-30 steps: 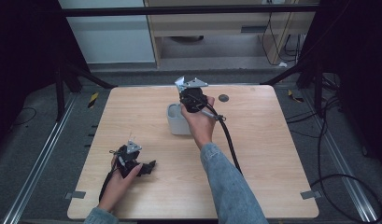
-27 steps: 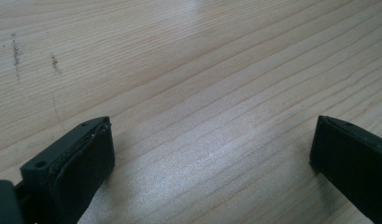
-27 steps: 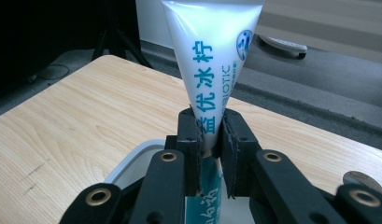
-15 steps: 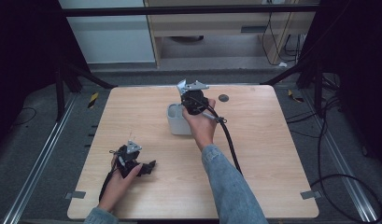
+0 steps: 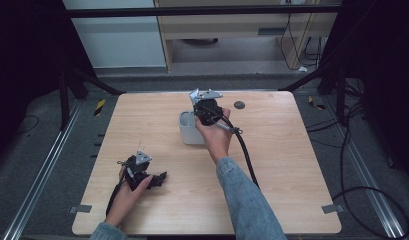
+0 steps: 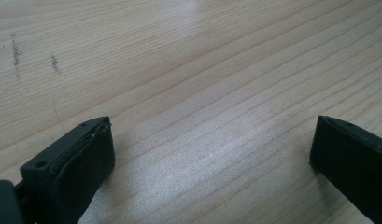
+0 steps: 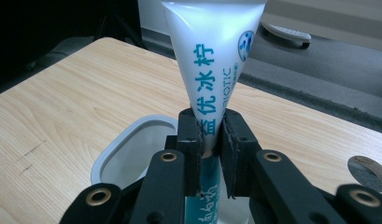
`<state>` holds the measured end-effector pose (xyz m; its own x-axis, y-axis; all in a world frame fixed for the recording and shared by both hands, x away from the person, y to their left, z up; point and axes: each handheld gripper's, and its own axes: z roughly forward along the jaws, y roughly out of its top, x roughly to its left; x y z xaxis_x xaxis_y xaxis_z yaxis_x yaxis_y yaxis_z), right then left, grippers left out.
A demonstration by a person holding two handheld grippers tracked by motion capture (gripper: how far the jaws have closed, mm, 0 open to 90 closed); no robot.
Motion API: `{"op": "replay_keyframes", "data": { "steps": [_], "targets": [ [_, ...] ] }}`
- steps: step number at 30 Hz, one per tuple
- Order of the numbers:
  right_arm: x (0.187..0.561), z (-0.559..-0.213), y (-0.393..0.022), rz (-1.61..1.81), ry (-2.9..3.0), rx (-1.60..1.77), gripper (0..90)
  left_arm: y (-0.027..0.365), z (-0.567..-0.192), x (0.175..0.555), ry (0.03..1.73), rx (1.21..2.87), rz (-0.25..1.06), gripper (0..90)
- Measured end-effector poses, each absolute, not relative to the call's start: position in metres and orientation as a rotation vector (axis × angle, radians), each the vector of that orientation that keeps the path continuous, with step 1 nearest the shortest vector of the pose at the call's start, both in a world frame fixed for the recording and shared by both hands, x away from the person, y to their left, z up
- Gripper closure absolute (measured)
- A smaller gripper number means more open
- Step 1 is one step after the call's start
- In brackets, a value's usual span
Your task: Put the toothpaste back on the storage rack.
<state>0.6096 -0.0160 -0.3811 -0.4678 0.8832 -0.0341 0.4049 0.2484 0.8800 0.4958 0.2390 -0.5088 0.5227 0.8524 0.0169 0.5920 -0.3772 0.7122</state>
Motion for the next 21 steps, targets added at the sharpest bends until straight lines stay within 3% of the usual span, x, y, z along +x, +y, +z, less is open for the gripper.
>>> {"op": "replay_keyframes", "data": {
  "steps": [21],
  "targets": [
    [0.6086, -0.3907, -0.0134, 1.14, 2.041, 1.17, 79.1, 0.2389, -0.5088, 0.4958, 1.169, 2.106, 0.509, 0.0]
  ]
}}
